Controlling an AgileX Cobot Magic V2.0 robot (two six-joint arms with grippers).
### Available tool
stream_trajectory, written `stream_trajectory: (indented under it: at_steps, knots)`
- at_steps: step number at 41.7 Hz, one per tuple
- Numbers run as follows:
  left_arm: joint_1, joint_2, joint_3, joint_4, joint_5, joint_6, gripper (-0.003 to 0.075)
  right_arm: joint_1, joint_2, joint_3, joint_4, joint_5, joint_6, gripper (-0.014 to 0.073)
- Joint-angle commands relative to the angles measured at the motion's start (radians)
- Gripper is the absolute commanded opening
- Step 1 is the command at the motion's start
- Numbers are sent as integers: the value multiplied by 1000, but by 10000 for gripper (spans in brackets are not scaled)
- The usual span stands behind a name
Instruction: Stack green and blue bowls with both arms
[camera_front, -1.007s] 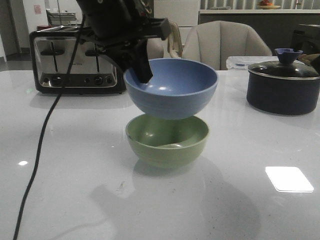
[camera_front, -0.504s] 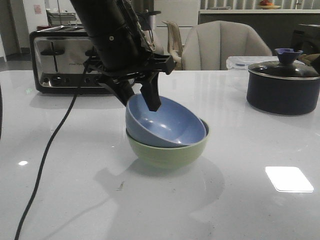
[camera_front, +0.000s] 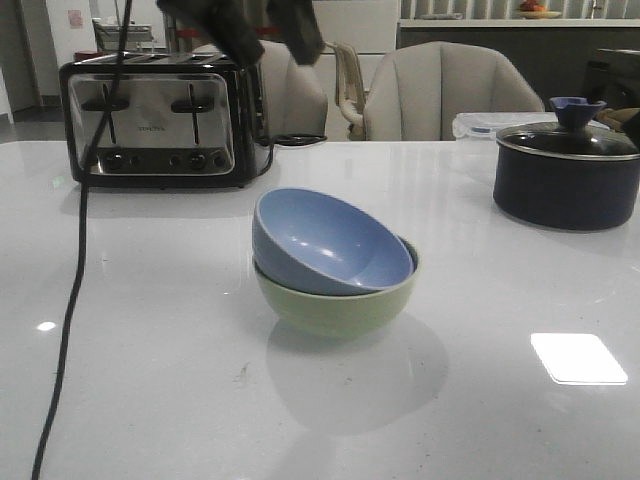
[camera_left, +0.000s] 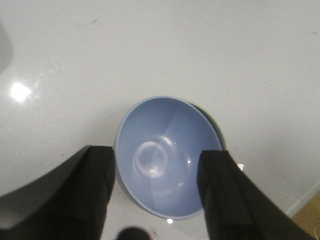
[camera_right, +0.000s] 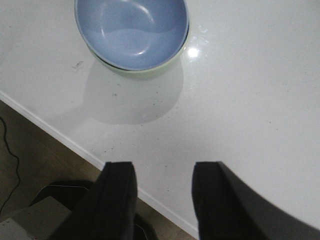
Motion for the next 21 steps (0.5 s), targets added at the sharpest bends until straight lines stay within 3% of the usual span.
stream_trajectory:
  at_steps: [1, 21]
  knots:
    - [-38, -149, 22, 11, -41, 6, 439, -1, -15, -28, -1, -53, -8, 400]
    - [-65, -647, 463, 93, -55, 6, 439, -1, -15, -28, -1, -53, -8, 400]
